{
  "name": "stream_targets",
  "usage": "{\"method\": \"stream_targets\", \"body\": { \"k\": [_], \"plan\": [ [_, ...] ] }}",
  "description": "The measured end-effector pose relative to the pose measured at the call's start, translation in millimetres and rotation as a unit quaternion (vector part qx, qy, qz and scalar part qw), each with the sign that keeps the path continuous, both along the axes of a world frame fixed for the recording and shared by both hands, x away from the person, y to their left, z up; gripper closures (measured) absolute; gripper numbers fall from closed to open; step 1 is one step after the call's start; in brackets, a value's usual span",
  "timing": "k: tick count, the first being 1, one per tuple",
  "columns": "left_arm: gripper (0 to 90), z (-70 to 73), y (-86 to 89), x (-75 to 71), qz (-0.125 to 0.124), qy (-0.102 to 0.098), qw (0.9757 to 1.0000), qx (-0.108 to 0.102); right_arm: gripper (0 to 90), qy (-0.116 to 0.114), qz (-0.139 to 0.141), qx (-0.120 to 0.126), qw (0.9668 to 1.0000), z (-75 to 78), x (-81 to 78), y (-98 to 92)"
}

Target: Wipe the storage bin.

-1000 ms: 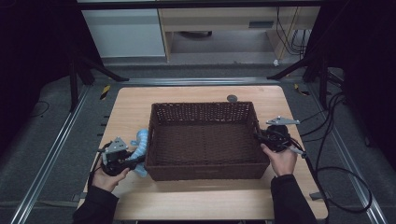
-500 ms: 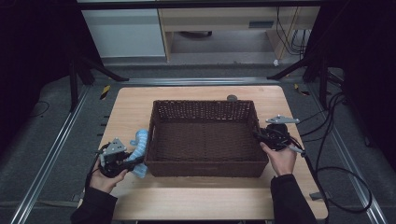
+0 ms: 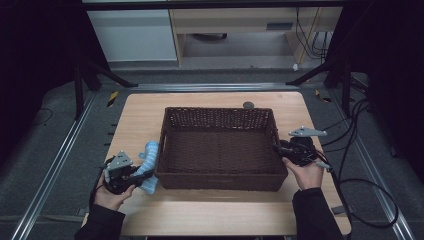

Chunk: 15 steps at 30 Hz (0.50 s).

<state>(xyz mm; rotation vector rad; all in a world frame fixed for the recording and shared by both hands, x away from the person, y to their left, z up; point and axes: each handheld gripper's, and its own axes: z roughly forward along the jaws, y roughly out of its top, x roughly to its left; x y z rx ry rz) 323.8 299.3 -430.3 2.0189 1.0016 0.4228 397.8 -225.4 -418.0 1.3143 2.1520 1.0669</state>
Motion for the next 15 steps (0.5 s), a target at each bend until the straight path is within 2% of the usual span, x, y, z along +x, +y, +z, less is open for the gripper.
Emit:
{"method": "stream_targets", "body": {
  "k": [4, 6, 10, 15],
  "plan": [
    [67.6, 12.0, 2.2, -4.2, 0.010, -0.016, 0.9998, -0.005, 63.4, 0.017, 0.000, -0.038, 0.9991, -7.5, 2.2, 7.1],
    [67.6, 13.2, 1.0, -6.3, 0.008, -0.016, 0.9998, -0.003, 65.2, 0.021, -0.005, -0.028, 0.9994, -7.4, 3.0, 6.3],
    [67.6, 7.6, -5.2, -9.6, 0.001, -0.007, 0.9999, 0.011, 70.3, 0.014, -0.022, -0.033, 0.9991, -7.1, 2.0, 9.1],
    [67.6, -6.2, -8.5, -12.3, -0.001, 0.017, 0.9996, 0.023, 71.6, 0.012, -0.036, -0.022, 0.9991, -7.6, 3.2, 9.8]
  ]
}}
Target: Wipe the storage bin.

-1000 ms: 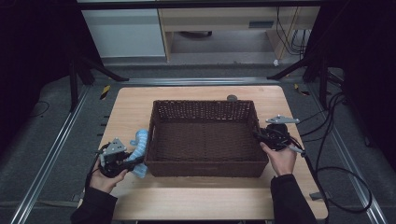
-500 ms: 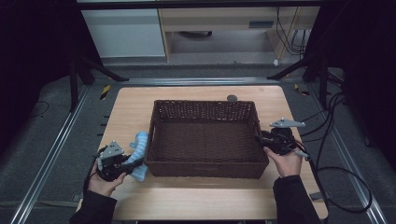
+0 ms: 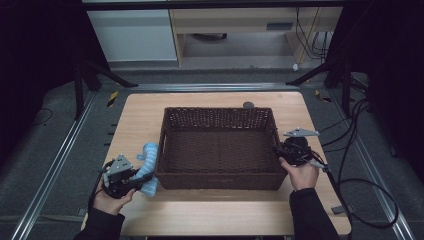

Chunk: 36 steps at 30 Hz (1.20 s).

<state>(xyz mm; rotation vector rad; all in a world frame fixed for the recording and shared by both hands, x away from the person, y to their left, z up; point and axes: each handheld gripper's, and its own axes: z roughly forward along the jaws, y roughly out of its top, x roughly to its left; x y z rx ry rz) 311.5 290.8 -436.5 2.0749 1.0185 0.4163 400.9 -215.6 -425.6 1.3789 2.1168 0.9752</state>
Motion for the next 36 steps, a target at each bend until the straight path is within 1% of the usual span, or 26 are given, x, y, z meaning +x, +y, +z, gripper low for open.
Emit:
{"method": "stream_targets", "body": {
  "k": [3, 4, 5, 7, 10, 12, 13, 14, 16, 18, 19, 20, 22, 24, 25, 26, 29, 31, 35, 36],
  "plan": [
    [67.5, -10.9, -2.2, 0.3, -0.002, 0.016, 0.9998, 0.015, 71.6, -0.001, -0.006, 0.005, 1.0000, -0.4, 3.6, 1.3],
    [67.5, -15.3, -3.4, 1.4, -0.001, 0.022, 0.9995, 0.023, 71.6, 0.000, -0.008, 0.005, 1.0000, -0.4, 4.5, 2.1],
    [67.5, -18.2, -3.9, 2.7, -0.001, 0.025, 0.9993, 0.027, 71.4, -0.001, -0.009, 0.005, 0.9999, -0.5, 6.2, 3.3],
    [67.5, -19.6, -3.5, 4.6, 0.000, 0.029, 0.9992, 0.028, 70.8, -0.002, -0.008, 0.008, 0.9999, -0.9, 7.6, 3.3],
    [67.5, -14.0, -1.9, 3.9, 0.002, 0.020, 0.9996, 0.022, 68.7, -0.004, -0.001, 0.013, 0.9999, -0.7, 7.7, 2.0],
    [67.5, -5.9, 0.1, 1.7, 0.005, 0.004, 0.9999, 0.015, 67.6, -0.008, 0.002, 0.012, 0.9999, -0.4, 7.6, 1.9],
    [67.5, 0.0, 1.7, 0.1, 0.008, -0.005, 0.9999, 0.007, 66.4, -0.012, 0.007, 0.007, 0.9999, -0.1, 7.3, 1.8],
    [67.5, 3.4, 2.4, -1.1, 0.010, -0.010, 0.9999, 0.003, 64.6, -0.016, 0.010, 0.003, 0.9998, 0.0, 6.9, 1.7],
    [67.5, 11.1, 2.9, -4.9, 0.014, -0.026, 0.9996, 0.002, 62.0, -0.021, 0.015, 0.003, 0.9997, 1.5, 5.6, 0.7],
    [67.6, 16.3, 2.4, -8.4, 0.016, -0.034, 0.9993, -0.001, 62.2, -0.026, 0.017, 0.011, 0.9995, 4.7, 3.1, -1.0],
    [67.5, 18.0, 1.5, -10.3, 0.017, -0.037, 0.9991, 0.001, 61.9, -0.025, 0.020, 0.012, 0.9994, 5.9, 2.1, -1.5],
    [67.5, 18.3, 0.8, -11.4, 0.018, -0.039, 0.9991, 0.002, 61.9, -0.025, 0.021, 0.008, 0.9994, 6.3, 1.2, -1.7],
    [67.5, 17.1, -0.5, -12.8, 0.020, -0.037, 0.9991, 0.005, 62.0, -0.022, 0.024, 0.003, 0.9994, 5.4, 0.4, -1.1],
    [67.5, 13.4, -1.6, -13.0, 0.020, -0.032, 0.9993, 0.010, 63.4, -0.015, 0.025, -0.004, 0.9996, 3.4, 1.2, 0.7],
    [67.4, 10.2, -2.3, -12.3, 0.020, -0.024, 0.9994, 0.013, 64.7, -0.012, 0.022, -0.008, 0.9996, 2.2, 1.3, 1.8],
    [67.4, 8.0, -2.7, -11.8, 0.019, -0.021, 0.9995, 0.016, 65.9, -0.007, 0.022, -0.021, 0.9995, -0.3, 2.5, 3.2],
    [67.4, -3.1, -6.4, -8.8, 0.016, -0.001, 0.9995, 0.026, 69.3, -0.005, 0.011, -0.012, 0.9999, -0.4, 2.9, 3.6],
    [67.4, -7.1, -8.8, -6.9, 0.015, 0.004, 0.9993, 0.035, 71.4, -0.009, 0.004, -0.013, 0.9999, -0.4, 2.3, 4.5],
    [67.2, -13.9, -9.1, -2.0, 0.020, 0.013, 0.9987, 0.045, 73.1, -0.016, -0.011, -0.014, 0.9997, -0.3, 2.6, 7.2],
    [67.2, -17.8, -8.6, 0.4, 0.021, 0.022, 0.9985, 0.046, 73.1, -0.016, -0.014, -0.011, 0.9997, -0.4, 3.4, 8.1]
  ]
}}
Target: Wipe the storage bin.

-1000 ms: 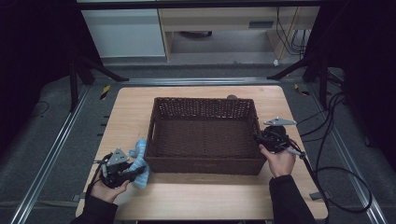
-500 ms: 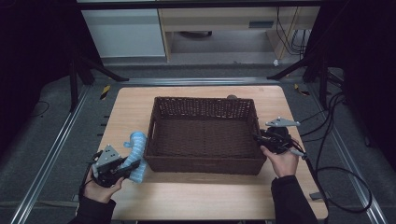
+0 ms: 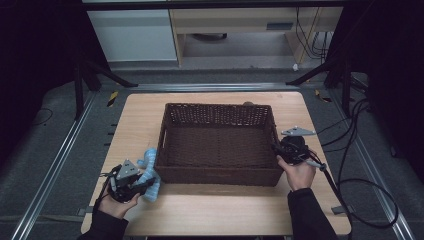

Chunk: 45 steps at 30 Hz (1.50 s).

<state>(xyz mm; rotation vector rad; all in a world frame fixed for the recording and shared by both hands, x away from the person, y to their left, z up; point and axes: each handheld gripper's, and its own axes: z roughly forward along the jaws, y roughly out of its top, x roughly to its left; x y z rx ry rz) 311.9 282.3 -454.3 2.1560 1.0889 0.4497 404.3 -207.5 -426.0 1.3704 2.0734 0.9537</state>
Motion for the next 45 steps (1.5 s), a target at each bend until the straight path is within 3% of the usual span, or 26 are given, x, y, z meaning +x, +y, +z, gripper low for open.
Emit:
{"method": "stream_targets", "body": {
  "k": [3, 6, 8, 11, 15, 18, 20, 24, 26, 28, 33, 37, 41, 45],
  "plan": [
    [67.2, -9.2, 0.0, 5.1, 0.000, 0.015, 0.9998, 0.013, 72.9, 0.000, -0.010, 0.001, 0.9999, -0.4, 4.0, 3.2],
    [67.1, -7.3, 1.7, 8.8, 0.005, 0.014, 0.9999, 0.005, 72.4, -0.001, -0.010, 0.001, 0.9999, -0.5, 5.8, 4.1],
    [67.1, 0.2, 2.9, 8.7, 0.007, 0.002, 1.0000, -0.004, 72.1, -0.001, -0.008, 0.005, 1.0000, -0.8, 5.6, 3.5],
    [67.1, 23.1, 3.6, 1.7, 0.009, -0.036, 0.9990, -0.026, 71.9, -0.001, -0.007, 0.004, 1.0000, -0.8, 5.9, 3.3],
    [66.9, 40.4, 0.7, -9.4, 0.011, -0.070, 0.9973, -0.022, 71.7, 0.000, -0.007, 0.006, 1.0000, -1.2, 5.8, 2.8],
    [67.0, 35.1, -0.3, -7.7, 0.014, -0.063, 0.9978, -0.013, 71.3, 0.000, -0.006, 0.008, 1.0000, -1.1, 5.9, 2.8],
    [67.0, 26.9, 0.3, -4.0, 0.015, -0.049, 0.9986, -0.010, 71.2, -0.001, -0.005, 0.007, 1.0000, -1.1, 5.9, 2.7],
    [67.1, 4.1, -4.5, 4.6, 0.009, -0.010, 0.9997, 0.019, 71.0, -0.001, -0.003, 0.006, 1.0000, -1.2, 5.9, 2.6],
    [67.0, -4.2, -7.8, 8.2, 0.006, 0.001, 0.9994, 0.033, 70.8, -0.001, -0.003, 0.007, 1.0000, -1.2, 5.9, 2.5],
    [66.8, -8.8, -8.7, 11.1, 0.007, 0.006, 0.9994, 0.033, 70.7, -0.002, -0.002, 0.007, 1.0000, -1.3, 5.9, 2.3],
    [66.5, -13.4, -7.9, 13.6, 0.012, 0.009, 0.9991, 0.038, 70.4, -0.003, -0.001, 0.008, 1.0000, -1.5, 5.9, 2.0],
    [66.6, -6.0, -0.6, 13.5, 0.024, 0.003, 0.9994, 0.027, 69.5, -0.004, 0.001, 0.010, 0.9999, -1.8, 6.1, 1.0],
    [66.5, 5.4, 17.6, 14.7, 0.060, -0.020, 0.9979, 0.011, 68.0, -0.004, 0.005, 0.014, 0.9999, -2.3, 6.3, -0.1],
    [66.4, 6.5, 35.4, 19.0, 0.097, -0.028, 0.9947, 0.020, 66.2, -0.005, 0.005, 0.014, 0.9999, -2.3, 6.4, -0.4]
  ]
}}
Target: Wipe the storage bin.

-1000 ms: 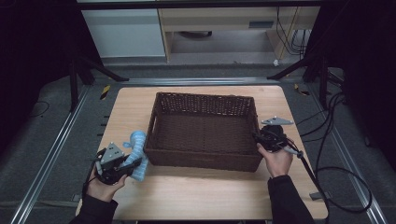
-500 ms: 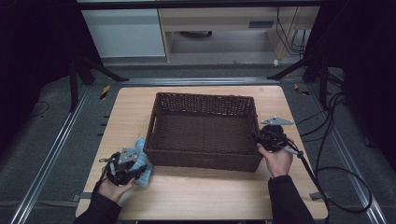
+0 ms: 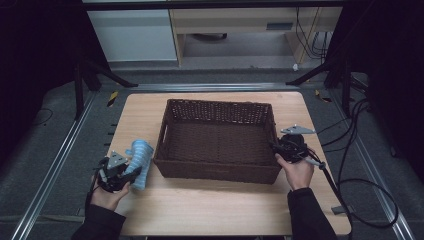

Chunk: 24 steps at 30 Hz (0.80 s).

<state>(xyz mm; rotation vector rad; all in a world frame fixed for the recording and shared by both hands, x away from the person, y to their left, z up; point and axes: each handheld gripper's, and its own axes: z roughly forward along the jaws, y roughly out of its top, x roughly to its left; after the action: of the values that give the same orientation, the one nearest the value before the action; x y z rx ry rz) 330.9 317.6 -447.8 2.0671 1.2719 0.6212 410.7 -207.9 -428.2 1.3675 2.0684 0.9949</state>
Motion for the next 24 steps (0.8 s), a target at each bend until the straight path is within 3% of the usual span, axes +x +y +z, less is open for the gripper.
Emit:
{"method": "stream_targets", "body": {
  "k": [4, 7, 13, 18, 24],
  "plan": [
    [66.2, -7.0, 15.3, 6.4, 0.037, 0.004, 0.9991, 0.021, 64.2, -0.002, 0.002, 0.000, 1.0000, 0.9, 0.0, -1.0],
    [66.1, -16.9, 24.4, 12.2, 0.056, 0.021, 0.9978, 0.031, 62.6, -0.006, 0.003, 0.000, 1.0000, 1.4, 0.1, -1.8],
    [63.8, -24.3, 29.3, 14.5, 0.063, 0.027, 0.9971, 0.033, 59.2, -0.012, 0.004, 0.000, 0.9999, 2.7, -0.7, -2.6],
    [54.2, -23.6, 27.3, 12.7, 0.065, 0.020, 0.9969, 0.040, 53.5, -0.020, 0.003, -0.006, 0.9998, 4.1, -1.4, -4.1],
    [43.7, -13.9, 26.6, 8.3, 0.068, 0.001, 0.9975, 0.022, 49.4, -0.035, 0.006, 0.000, 0.9994, 9.9, -4.0, -8.9]
  ]
}}
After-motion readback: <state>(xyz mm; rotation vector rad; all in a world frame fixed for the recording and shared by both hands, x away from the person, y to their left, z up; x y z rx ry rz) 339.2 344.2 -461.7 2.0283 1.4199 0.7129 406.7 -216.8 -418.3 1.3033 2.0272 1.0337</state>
